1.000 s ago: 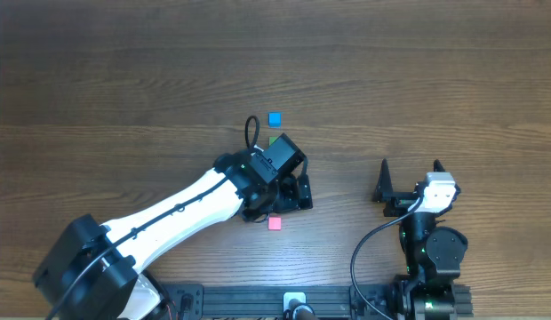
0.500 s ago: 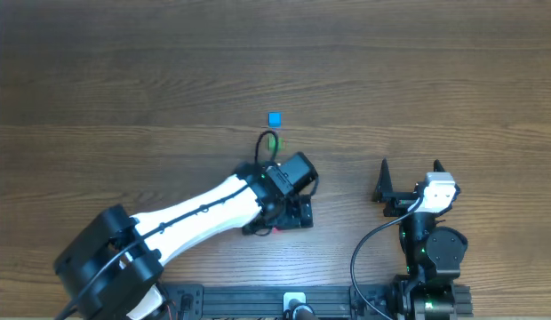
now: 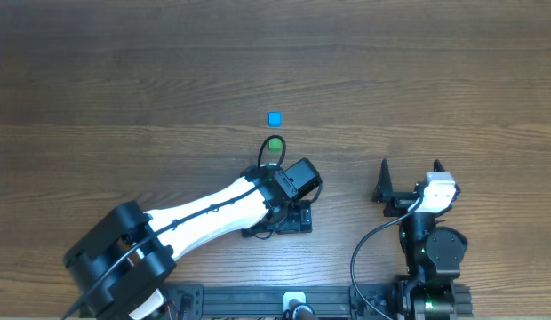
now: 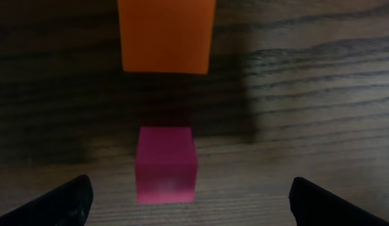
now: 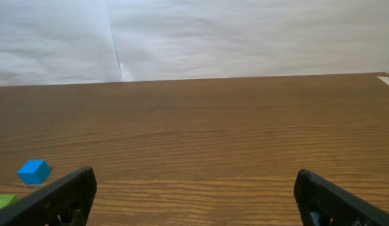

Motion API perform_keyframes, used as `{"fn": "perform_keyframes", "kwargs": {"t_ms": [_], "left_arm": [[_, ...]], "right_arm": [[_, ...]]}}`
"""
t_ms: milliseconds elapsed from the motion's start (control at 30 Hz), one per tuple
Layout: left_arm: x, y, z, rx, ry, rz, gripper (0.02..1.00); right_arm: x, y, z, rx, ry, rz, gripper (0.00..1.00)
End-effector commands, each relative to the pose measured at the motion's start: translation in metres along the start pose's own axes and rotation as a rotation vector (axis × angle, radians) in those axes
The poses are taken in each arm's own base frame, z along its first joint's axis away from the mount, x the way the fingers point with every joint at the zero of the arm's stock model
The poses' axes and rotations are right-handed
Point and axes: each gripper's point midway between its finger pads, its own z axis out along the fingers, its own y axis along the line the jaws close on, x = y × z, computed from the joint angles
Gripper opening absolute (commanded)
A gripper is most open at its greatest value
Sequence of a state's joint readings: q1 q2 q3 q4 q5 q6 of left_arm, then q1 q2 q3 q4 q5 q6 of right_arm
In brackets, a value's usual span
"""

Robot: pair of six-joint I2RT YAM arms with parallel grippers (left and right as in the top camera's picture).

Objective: Stack Cubes

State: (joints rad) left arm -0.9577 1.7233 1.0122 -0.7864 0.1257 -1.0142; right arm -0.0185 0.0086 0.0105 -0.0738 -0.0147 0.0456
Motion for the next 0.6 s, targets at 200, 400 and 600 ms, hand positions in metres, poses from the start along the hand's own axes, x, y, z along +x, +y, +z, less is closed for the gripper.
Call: {"fn": "perform_keyframes", "kwargs": {"t_ms": [200, 400, 600], "left_arm": [[-0.0048, -0.0005, 0.0031, -0.036, -0.035, 0.031, 1.000], [-0.0047, 0.0017, 0.0056, -0.054, -0.040, 0.040, 0.996], [-0.0039, 0.0046, 0.0113, -0.073, -0.029, 0.058, 0.993]], "right_arm": [[0.0021, -0.0002, 0.0002, 0.003, 0.003, -0.002, 0.991], [0.0020, -0.0002, 0.0002, 0.003, 0.003, -0.002, 0.993], [0.0021, -0.0003, 0.0002, 0.004, 0.003, -0.002, 0.991]]}}
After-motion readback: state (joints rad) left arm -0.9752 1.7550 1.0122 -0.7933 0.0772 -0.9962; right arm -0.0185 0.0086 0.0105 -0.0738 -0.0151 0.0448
